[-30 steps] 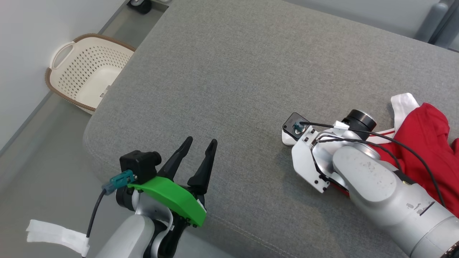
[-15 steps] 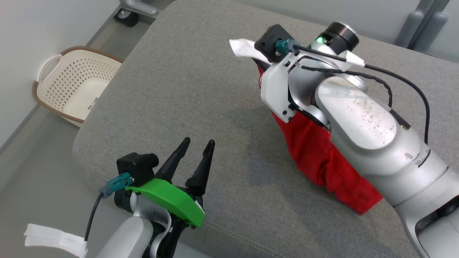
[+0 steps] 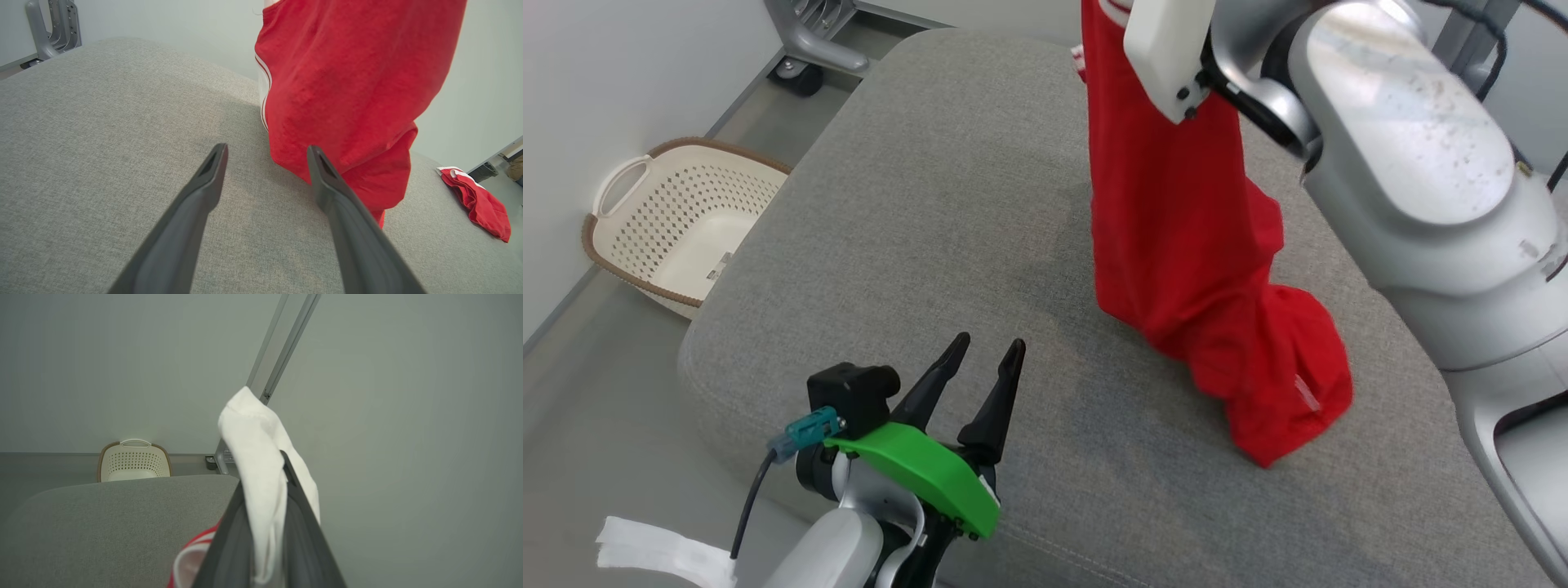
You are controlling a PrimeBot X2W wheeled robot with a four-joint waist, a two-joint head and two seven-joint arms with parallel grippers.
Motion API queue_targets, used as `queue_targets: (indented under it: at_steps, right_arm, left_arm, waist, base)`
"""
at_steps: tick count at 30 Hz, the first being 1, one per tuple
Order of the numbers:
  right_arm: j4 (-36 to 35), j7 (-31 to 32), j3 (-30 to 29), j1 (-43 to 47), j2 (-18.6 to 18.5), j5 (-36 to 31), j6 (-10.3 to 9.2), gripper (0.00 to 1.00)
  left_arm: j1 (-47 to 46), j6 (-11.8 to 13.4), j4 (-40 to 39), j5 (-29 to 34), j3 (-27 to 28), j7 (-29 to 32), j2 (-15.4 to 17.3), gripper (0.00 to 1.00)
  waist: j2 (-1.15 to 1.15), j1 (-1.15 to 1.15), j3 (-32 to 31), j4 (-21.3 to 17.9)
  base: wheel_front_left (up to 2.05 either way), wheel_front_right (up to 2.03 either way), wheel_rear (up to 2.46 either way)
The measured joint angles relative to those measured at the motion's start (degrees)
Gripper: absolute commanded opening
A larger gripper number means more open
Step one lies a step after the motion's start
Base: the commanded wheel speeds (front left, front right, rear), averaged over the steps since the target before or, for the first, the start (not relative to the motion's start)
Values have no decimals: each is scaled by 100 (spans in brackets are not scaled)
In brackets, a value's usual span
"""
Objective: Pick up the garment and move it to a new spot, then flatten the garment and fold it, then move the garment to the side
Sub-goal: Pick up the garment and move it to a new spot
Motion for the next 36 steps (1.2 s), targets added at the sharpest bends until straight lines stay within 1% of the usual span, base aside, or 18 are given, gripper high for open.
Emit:
queue_targets:
  at_steps: [3,6,9,12,15,17,20,22,25,30,34,36]
  right_arm:
    - [-11,2,-231,-309,-22,5,-41,0]
    - [-4,38,-526,-661,-98,4,-216,0]
    - [27,147,-801,-1010,-376,-11,-377,0]
    - [149,241,-1018,-1176,-721,-56,-481,0]
    - [344,401,-1134,-1131,-1032,-57,-534,0]
    - [443,512,-1161,-964,-1229,-56,-565,0]
    - [558,612,-1223,-463,-1511,-16,-569,0]
    - [575,616,-1271,-75,-1612,38,-571,0]
    - [508,637,-1362,350,-1647,240,-600,0]
    - [96,533,-1544,895,-1688,431,-633,0]
    - [-359,374,-1705,1340,-1811,598,-732,0]
    - [-677,298,-1817,1755,-1856,682,-833,0]
  left_arm:
    - [35,0,-3,0,-20,9,0,100]
    - [55,0,-34,0,-9,20,12,100]
    - [57,1,-94,0,-8,21,13,100]
    - [63,2,-122,0,9,21,21,100]
    - [91,11,-152,0,70,21,27,100]
    - [131,24,-166,0,112,20,41,100]
    - [195,30,-190,0,129,19,52,100]
    - [208,34,-216,0,148,16,70,100]
    - [255,48,-300,0,165,18,113,100]
    - [263,48,-344,0,180,20,156,100]
    - [264,49,-367,0,187,20,160,100]
    - [264,49,-378,0,175,22,160,100]
  waist:
    - [0,0,-55,-33]
    - [0,0,-88,-81]
    - [0,0,-99,-129]
    - [0,0,-103,-193]
    - [0,0,-101,-274]
    - [0,0,-97,-341]
    - [0,0,-82,-448]
    - [0,0,-69,-529]
    - [0,0,-41,-666]
    - [0,0,20,-926]
    - [0,0,66,-1138]
    - [0,0,90,-1289]
  base:
    - [0,0,0]
    - [0,0,0]
    - [0,0,0]
    - [0,0,0]
    - [0,0,0]
    - [0,0,0]
    - [0,0,0]
    - [0,0,0]
    - [0,0,0]
    - [0,0,0]
    - [0,0,0]
    - [0,0,0]
